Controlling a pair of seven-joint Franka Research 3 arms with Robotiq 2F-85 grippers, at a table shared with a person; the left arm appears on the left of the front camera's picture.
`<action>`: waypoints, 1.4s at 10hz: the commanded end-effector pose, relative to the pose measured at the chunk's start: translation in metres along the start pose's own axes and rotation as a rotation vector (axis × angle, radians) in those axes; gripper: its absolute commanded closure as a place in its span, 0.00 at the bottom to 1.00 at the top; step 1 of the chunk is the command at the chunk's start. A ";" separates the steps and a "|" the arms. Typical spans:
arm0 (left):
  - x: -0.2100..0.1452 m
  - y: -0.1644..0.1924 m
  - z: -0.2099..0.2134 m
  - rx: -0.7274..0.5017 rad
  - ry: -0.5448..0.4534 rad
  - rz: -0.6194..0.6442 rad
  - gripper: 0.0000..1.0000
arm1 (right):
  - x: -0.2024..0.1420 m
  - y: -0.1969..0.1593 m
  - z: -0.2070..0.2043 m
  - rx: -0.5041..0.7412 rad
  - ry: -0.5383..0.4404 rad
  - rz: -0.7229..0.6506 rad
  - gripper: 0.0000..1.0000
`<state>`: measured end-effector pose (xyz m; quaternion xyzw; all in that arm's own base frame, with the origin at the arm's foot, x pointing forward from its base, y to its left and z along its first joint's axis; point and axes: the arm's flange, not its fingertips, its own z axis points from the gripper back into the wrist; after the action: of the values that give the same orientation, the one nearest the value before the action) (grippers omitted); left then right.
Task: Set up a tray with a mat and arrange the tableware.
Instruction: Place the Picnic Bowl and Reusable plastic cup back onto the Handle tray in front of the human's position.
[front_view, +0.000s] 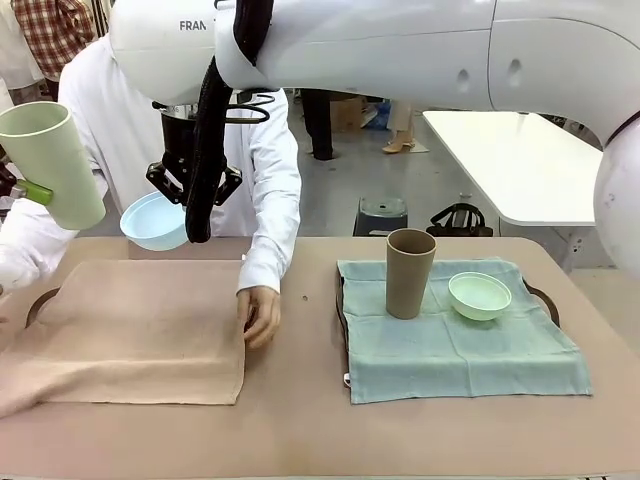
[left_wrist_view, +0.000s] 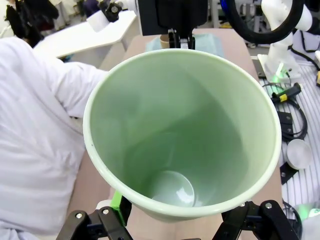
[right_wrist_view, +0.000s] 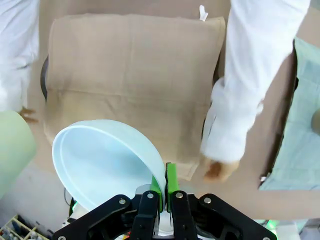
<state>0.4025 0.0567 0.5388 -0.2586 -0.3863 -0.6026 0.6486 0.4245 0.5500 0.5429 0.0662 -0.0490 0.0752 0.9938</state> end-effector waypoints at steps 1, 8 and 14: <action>0.003 -0.001 0.003 -0.004 -0.003 -0.011 1.00 | 0.000 0.001 0.004 0.000 0.000 0.001 1.00; 0.003 -0.001 0.003 -0.004 -0.003 -0.011 1.00 | 0.000 0.001 0.004 0.000 0.000 0.001 1.00; 0.003 -0.001 0.003 -0.004 -0.003 -0.011 1.00 | 0.000 0.001 0.004 0.000 0.000 0.001 1.00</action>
<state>0.4024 0.0573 0.5388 -0.2586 -0.3867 -0.6022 0.6488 0.4245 0.5500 0.5429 0.0662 -0.0490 0.0752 0.9938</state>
